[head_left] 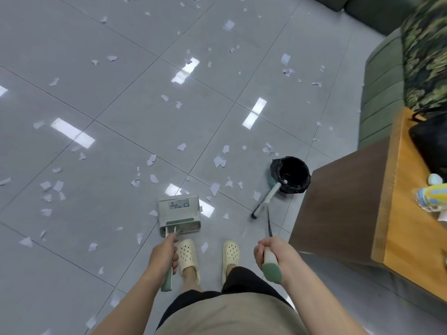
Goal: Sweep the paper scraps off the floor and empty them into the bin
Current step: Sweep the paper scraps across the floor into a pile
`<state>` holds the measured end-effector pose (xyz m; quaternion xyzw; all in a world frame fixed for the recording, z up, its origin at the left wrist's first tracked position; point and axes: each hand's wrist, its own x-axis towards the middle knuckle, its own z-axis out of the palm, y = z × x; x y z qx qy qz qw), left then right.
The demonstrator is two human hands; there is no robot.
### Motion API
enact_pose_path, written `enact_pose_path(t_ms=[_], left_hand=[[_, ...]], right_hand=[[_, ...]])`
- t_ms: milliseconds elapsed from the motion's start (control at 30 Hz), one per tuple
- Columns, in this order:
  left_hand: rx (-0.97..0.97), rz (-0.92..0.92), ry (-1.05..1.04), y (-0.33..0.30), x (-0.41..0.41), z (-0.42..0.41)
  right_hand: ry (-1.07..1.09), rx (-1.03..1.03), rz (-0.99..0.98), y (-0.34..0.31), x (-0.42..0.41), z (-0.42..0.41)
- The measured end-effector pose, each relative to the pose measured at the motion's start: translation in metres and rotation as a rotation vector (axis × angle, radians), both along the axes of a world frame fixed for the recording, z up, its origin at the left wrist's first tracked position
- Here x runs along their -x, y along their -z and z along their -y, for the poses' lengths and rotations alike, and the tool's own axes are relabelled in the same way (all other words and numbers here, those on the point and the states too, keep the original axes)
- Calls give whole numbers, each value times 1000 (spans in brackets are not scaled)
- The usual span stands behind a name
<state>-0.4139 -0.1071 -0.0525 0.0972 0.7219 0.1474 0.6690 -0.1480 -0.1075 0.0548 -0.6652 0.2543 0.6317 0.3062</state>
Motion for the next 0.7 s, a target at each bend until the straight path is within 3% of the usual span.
enact_pose_path(t_ms=[200, 367, 533, 700], left_hand=[[-44, -146, 107, 1, -15, -14], [-59, -277, 116, -10, -38, -4], [-50, -337, -12, -24, -70, 15], [-18, -302, -302, -37, -96, 23]], right_hand=[[-287, 91, 143, 61, -45, -11], [-561, 86, -11, 84, -37, -25], [-605, -23, -205, 81, -49, -50], [-698, -52, -224, 93, -118, -94]])
